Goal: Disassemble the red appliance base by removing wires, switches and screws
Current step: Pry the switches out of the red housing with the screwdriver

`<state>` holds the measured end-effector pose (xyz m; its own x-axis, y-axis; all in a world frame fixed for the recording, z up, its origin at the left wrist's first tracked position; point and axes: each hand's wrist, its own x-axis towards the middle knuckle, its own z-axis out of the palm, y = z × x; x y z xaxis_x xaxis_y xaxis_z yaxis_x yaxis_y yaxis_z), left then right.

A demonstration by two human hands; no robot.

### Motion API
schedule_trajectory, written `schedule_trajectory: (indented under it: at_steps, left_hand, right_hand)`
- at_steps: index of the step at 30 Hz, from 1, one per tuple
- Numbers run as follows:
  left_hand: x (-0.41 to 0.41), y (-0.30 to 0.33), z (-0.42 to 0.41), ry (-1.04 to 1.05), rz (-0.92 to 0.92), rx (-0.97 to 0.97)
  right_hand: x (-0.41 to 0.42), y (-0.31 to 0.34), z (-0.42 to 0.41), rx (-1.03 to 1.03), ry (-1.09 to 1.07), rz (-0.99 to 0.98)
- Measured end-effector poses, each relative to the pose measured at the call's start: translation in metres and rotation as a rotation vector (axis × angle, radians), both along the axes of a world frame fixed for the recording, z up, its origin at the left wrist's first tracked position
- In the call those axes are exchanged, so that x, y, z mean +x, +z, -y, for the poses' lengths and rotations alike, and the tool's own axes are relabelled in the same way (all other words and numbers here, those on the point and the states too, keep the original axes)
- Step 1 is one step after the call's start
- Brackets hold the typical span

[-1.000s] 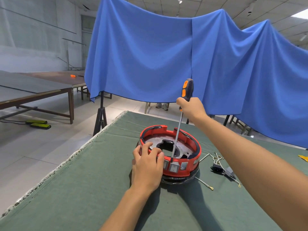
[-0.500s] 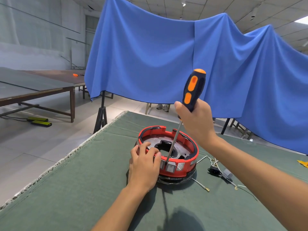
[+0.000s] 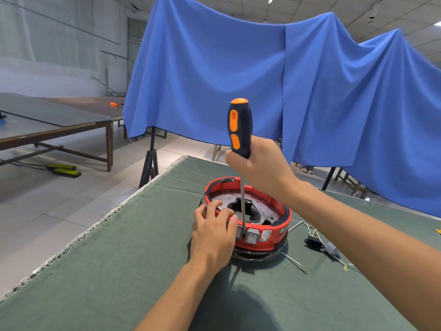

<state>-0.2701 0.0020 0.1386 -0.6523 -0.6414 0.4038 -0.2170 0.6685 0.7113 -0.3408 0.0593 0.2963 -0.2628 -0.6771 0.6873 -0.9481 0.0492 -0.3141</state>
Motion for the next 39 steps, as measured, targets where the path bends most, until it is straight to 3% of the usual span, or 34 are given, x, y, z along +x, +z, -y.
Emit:
schedule_trajectory:
  at_steps: [2, 5, 10, 15, 18, 21, 27, 29, 34, 39]
  left_hand:
    - [0.002, 0.002, -0.002, -0.001, -0.015, 0.004]
    - [0.002, -0.001, -0.002, 0.051, -0.063, -0.261]
    - [0.001, 0.002, -0.003, 0.053, -0.01, -0.063]
    - [0.003, 0.002, -0.003, 0.041, -0.013, -0.06]
    - [0.001, 0.0, -0.002, 0.066, -0.081, -0.219]
    - [0.0, 0.001, 0.0, 0.028, -0.014, 0.012]
    - [-0.002, -0.001, -0.004, 0.006, 0.036, -0.017]
    - [-0.002, -0.005, -0.004, 0.014, 0.126, -0.143]
    - [-0.001, -0.004, -0.007, 0.066, 0.017, -0.131]
    - [-0.004, -0.001, -0.006, 0.059, 0.025, -0.08]
  right_hand:
    - [0.001, 0.001, 0.006, 0.03, -0.023, -0.006]
    - [0.0, 0.004, 0.014, 0.075, -0.064, 0.002]
    - [-0.002, 0.005, 0.026, 0.145, -0.108, 0.001]
    - [0.002, 0.006, 0.026, 0.174, -0.104, -0.005]
    - [0.002, 0.007, 0.015, 0.102, -0.103, 0.015]
    - [0.005, 0.004, 0.002, 0.021, -0.075, -0.007]
    - [0.017, -0.005, -0.004, 0.101, -0.041, -0.135]
    - [0.019, -0.004, 0.002, 0.153, -0.069, -0.155]
    - [0.017, -0.004, 0.014, 0.236, -0.073, -0.132]
    - [0.007, 0.001, 0.024, 0.279, -0.114, -0.077]
